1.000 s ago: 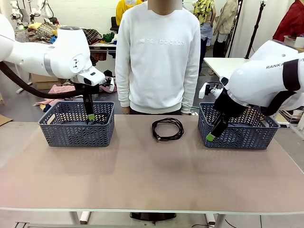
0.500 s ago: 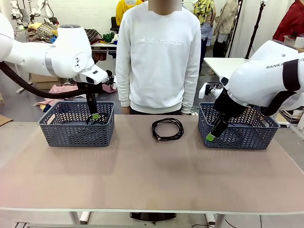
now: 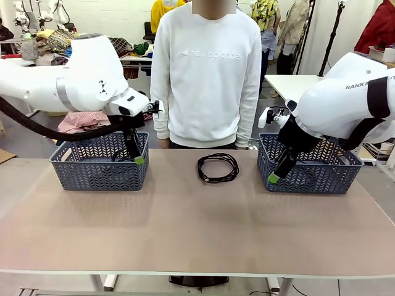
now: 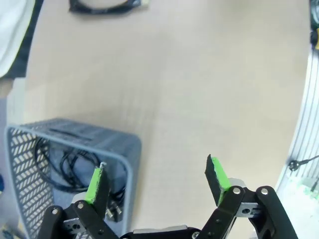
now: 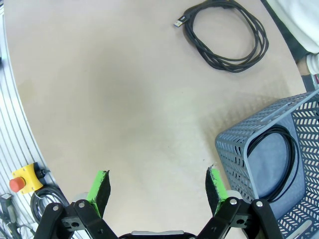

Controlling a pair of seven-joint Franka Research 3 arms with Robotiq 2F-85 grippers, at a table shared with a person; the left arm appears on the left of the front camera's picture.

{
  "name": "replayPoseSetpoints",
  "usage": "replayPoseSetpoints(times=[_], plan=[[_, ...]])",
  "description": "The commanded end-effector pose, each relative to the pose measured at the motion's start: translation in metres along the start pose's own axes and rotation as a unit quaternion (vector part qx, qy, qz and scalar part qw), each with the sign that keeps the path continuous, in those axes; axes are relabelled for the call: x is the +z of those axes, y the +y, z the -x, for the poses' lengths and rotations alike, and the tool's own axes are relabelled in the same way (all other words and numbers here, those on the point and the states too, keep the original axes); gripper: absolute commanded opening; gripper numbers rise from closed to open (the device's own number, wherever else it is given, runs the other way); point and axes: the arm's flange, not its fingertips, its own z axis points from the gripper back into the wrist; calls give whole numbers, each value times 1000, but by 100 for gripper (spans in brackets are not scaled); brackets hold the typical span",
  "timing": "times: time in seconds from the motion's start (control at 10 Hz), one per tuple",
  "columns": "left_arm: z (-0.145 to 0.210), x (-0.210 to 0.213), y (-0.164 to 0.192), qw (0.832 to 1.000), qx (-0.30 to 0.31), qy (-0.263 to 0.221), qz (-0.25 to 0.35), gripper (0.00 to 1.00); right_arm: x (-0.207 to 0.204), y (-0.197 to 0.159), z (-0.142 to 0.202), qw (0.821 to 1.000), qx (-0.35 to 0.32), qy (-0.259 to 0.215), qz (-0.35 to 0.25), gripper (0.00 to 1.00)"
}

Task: Organize the cables according to human instructions.
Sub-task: Pick up a bundle of cables and place it in the basket indicated by the human.

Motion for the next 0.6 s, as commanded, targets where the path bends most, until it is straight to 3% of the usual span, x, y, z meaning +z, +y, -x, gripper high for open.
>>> replayPoseSetpoints(times=[0.0,0.5], plan=[[12,0,-23,999,-19,-41,-1,100,1,0,-1,1000,-1,-1,1,100],[12,-28,-59,997,-19,-68,15,100,1,0,-1,1000,-1,-1,1,100]])
